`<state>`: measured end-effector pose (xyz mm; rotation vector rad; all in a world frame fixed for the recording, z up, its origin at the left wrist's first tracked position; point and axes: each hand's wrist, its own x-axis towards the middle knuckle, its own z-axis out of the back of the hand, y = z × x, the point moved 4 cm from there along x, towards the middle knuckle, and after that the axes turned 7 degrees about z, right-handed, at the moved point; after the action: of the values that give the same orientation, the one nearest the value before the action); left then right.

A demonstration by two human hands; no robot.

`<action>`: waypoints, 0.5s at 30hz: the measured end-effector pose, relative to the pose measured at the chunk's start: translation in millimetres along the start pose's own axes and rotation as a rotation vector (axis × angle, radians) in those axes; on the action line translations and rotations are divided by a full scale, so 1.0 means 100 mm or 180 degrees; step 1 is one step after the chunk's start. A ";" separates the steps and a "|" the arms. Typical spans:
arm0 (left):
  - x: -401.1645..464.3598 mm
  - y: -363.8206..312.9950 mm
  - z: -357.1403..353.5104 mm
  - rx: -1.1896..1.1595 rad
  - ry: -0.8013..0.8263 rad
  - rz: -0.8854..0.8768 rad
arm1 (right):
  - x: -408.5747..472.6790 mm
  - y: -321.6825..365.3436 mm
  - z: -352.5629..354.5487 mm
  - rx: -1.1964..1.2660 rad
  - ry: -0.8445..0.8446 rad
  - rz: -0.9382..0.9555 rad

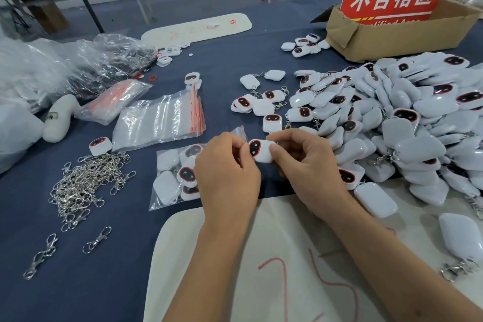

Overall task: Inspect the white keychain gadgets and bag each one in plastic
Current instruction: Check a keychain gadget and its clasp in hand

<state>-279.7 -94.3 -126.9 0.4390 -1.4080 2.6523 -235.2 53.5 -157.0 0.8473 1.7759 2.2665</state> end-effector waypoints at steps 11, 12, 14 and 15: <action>-0.14 -0.16 -0.01 -0.0365 -0.0265 -0.1343 | -0.03 0.12 -0.01 0.0655 0.0181 0.0244; -0.15 -0.16 -0.01 -0.0382 -0.0273 -0.1354 | -0.02 0.13 0.00 0.0705 0.0231 0.0243; -0.16 -0.17 0.00 -0.0396 -0.0276 -0.1369 | -0.04 0.18 -0.04 0.0741 0.0561 0.0321; -0.17 -0.18 0.00 -0.0405 -0.0285 -0.1376 | -0.05 0.20 -0.08 0.0675 0.0769 0.0420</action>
<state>-260.0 -83.5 -118.0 0.7583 -1.3157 2.2113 -230.1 38.7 -141.5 0.7723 2.1571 2.3805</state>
